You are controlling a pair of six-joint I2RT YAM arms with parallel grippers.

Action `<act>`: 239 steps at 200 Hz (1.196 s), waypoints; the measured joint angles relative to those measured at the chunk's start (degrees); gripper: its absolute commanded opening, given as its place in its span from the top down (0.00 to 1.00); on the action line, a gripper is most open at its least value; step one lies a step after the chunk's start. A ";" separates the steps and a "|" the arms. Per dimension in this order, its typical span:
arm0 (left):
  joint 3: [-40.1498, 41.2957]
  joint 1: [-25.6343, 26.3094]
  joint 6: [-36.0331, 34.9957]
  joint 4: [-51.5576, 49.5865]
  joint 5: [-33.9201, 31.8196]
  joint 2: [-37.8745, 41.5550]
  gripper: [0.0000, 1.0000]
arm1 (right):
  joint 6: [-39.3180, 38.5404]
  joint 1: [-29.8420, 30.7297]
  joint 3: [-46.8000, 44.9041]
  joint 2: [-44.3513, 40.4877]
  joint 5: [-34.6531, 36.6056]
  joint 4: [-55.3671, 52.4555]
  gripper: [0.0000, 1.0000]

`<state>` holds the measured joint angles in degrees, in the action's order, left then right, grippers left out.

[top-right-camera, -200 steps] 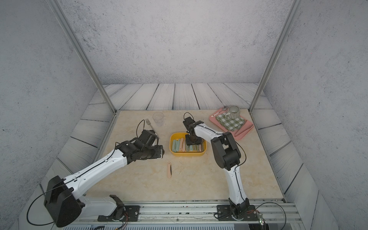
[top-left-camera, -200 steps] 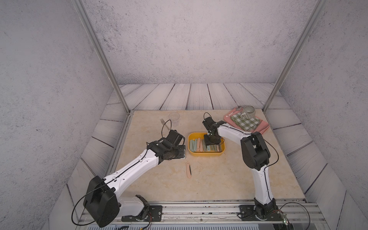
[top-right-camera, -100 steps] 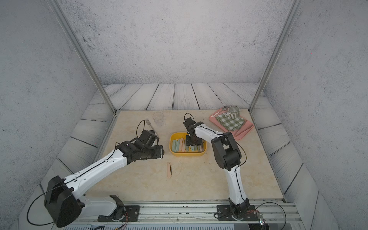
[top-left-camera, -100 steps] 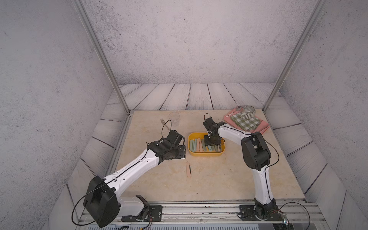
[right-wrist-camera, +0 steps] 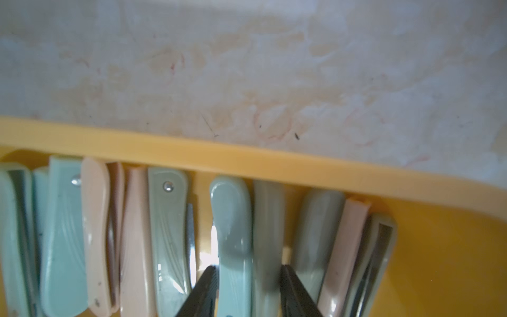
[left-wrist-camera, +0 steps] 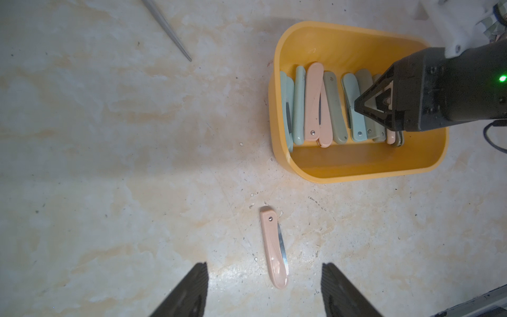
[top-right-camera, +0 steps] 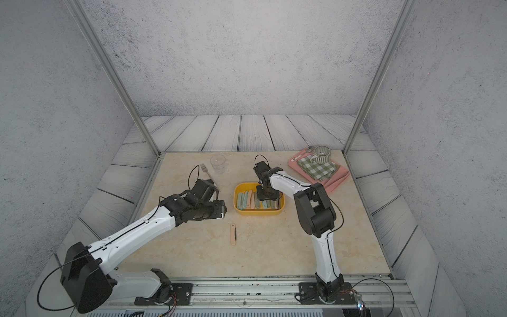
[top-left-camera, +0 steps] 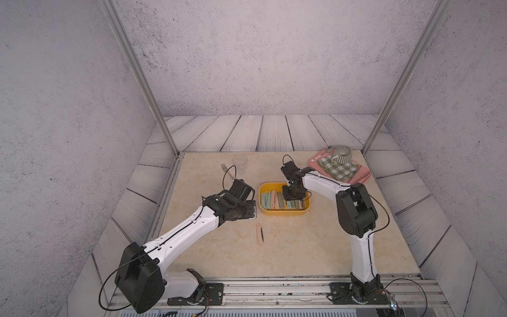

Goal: Take the fruit knife out of the storage box
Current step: Pick up the fruit knife from the storage box.

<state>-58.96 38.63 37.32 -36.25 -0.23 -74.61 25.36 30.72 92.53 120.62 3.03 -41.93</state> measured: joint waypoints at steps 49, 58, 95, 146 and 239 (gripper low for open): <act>0.15 0.00 0.15 0.50 0.09 0.00 0.31 | 0.13 -0.11 -0.55 0.00 0.17 0.31 0.66; 0.20 0.00 0.15 0.52 0.11 -0.02 0.31 | 0.15 -0.15 -0.83 0.00 0.20 0.52 0.67; 0.26 0.00 0.20 0.55 0.28 0.00 0.32 | 0.20 -0.26 -1.44 0.00 0.35 1.27 0.75; 0.26 0.00 0.20 0.74 0.57 0.00 0.32 | 0.13 -0.55 -1.46 0.00 0.66 1.51 0.83; 0.26 0.00 0.07 0.92 0.26 0.00 0.30 | -0.28 -0.57 -1.36 -2.62 1.09 0.13 0.92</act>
<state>-58.70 38.63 37.39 -35.33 0.03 -74.61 25.08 30.15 91.18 117.99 4.12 -41.80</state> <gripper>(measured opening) 0.692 0.136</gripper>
